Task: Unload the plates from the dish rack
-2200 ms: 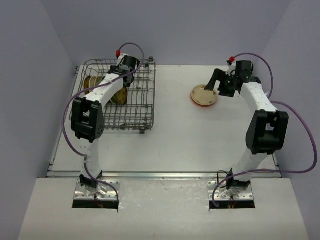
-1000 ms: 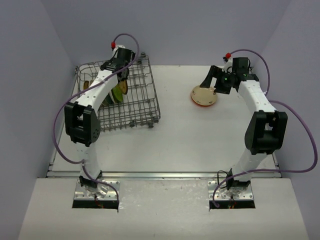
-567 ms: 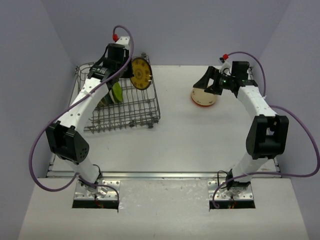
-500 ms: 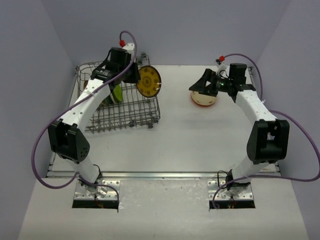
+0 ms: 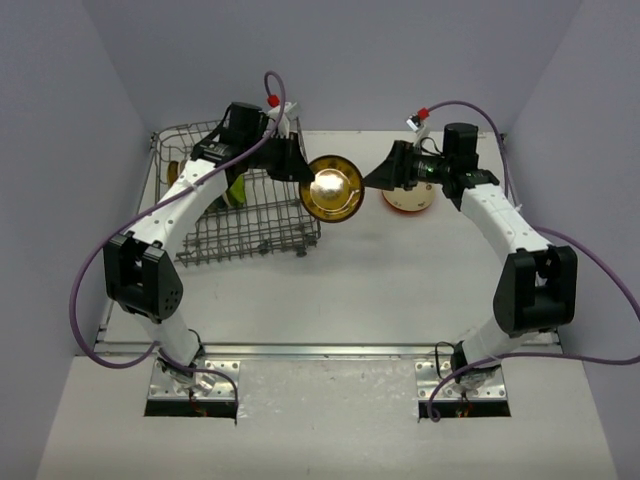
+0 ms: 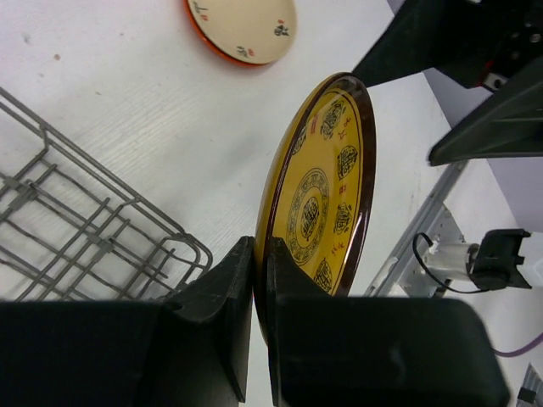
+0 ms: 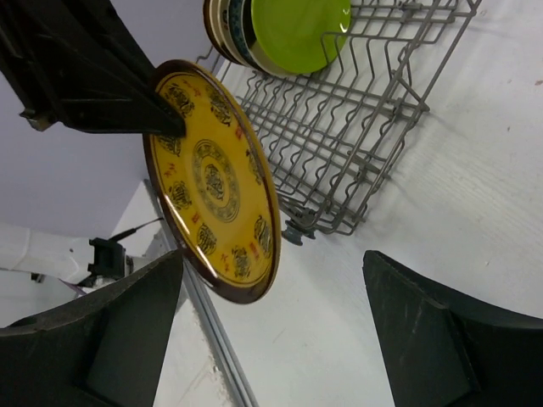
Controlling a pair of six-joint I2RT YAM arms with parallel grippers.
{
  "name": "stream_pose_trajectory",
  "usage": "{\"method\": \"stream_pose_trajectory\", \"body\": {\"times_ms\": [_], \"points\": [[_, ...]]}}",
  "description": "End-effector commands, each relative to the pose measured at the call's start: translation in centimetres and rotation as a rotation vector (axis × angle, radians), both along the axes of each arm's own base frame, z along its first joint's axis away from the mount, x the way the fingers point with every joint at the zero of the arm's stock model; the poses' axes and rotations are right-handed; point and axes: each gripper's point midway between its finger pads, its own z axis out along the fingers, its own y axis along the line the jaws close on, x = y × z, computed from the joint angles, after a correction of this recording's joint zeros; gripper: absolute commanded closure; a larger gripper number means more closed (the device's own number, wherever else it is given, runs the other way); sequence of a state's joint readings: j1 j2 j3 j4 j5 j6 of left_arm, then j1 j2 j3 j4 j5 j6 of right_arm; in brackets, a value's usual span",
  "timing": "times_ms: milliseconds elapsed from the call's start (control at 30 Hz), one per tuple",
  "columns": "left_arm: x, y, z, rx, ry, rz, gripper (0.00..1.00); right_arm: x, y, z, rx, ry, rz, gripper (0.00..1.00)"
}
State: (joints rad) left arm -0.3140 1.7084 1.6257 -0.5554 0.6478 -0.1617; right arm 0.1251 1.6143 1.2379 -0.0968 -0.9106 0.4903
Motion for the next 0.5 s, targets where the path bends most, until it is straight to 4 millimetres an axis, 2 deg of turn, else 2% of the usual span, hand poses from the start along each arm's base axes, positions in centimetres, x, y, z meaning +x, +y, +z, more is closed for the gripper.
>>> {"method": "stream_pose_trajectory", "body": {"times_ms": [0, 67, 167, 200, 267, 333, 367, 433, 467], "points": [[-1.4, -1.8, 2.1, -0.070, -0.055, -0.104, 1.00, 0.3, 1.6, 0.7, -0.032, -0.066, 0.043, 0.19], [-1.7, -2.1, 1.8, -0.066, -0.050, -0.115, 1.00, 0.2, 2.2, 0.8, -0.028, -0.068, 0.056, 0.27], [-1.6, -2.2, 1.7, -0.058, -0.052, -0.110, 0.99, -0.1, 2.8, 1.1, -0.024, -0.075, 0.072, 0.51], [-1.5, -2.1, 1.6, -0.054, -0.054, -0.105, 0.94, -0.2, 2.9, 1.0, -0.024, -0.071, 0.076, 0.63], [-1.4, -2.1, 1.6, -0.050, -0.053, -0.099, 0.87, -0.2, 3.0, 0.9, -0.026, -0.062, 0.075, 0.75], [-0.7, -1.7, 1.4, -0.025, -0.063, -0.061, 0.58, 0.1, 2.3, 0.2, -0.045, -0.043, 0.043, 1.00], [-0.2, -1.3, 1.3, -0.009, -0.069, -0.035, 0.37, 0.3, 1.9, -0.2, -0.049, -0.034, 0.028, 1.00], [0.5, -0.5, 1.2, 0.019, -0.076, 0.016, 0.13, 0.9, 1.1, -0.5, -0.047, -0.007, -0.008, 1.00], [1.3, 0.4, 1.2, 0.047, -0.088, 0.072, 0.07, 1.5, 0.1, -0.8, -0.044, 0.017, -0.042, 1.00]]}}
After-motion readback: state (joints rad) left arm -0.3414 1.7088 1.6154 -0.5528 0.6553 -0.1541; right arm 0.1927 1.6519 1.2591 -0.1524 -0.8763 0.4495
